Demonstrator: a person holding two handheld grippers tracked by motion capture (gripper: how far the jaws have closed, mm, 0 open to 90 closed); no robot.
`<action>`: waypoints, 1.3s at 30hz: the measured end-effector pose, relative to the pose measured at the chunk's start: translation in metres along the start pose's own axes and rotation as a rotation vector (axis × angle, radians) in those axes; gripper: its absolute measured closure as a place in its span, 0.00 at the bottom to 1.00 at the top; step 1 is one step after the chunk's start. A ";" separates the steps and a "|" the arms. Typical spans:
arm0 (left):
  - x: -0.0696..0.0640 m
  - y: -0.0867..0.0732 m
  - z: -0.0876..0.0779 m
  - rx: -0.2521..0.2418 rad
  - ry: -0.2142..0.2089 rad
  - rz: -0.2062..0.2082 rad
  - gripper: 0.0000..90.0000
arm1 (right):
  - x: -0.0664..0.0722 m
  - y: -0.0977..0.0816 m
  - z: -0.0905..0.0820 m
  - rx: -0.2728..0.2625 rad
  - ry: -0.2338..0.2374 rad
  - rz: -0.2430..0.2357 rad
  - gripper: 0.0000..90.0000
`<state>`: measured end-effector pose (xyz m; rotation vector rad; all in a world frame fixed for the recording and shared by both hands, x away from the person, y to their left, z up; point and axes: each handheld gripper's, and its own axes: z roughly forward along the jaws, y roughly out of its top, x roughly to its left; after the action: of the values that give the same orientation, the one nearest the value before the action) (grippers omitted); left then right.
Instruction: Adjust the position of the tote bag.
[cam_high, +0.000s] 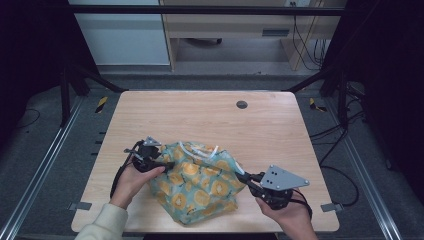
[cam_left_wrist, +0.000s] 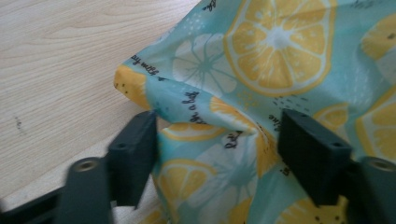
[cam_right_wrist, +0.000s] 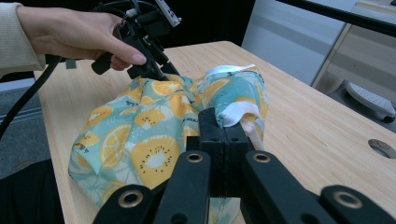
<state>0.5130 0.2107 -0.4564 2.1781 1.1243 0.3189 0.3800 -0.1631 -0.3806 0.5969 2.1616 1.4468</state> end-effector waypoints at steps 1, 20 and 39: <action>0.000 0.000 0.000 0.003 0.001 0.007 0.41 | 0.000 0.000 0.000 0.000 0.000 0.000 1.00; -0.005 -0.004 -0.029 -0.088 0.058 0.067 1.00 | -0.008 -0.003 -0.001 -0.003 -0.019 0.022 1.00; -0.038 -0.060 -0.117 -0.338 0.092 0.101 1.00 | -0.006 -0.007 -0.025 -0.057 0.019 0.035 1.00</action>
<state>0.3956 0.2575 -0.4041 1.9379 0.9330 0.6137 0.3688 -0.1871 -0.3783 0.6053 2.1265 1.5325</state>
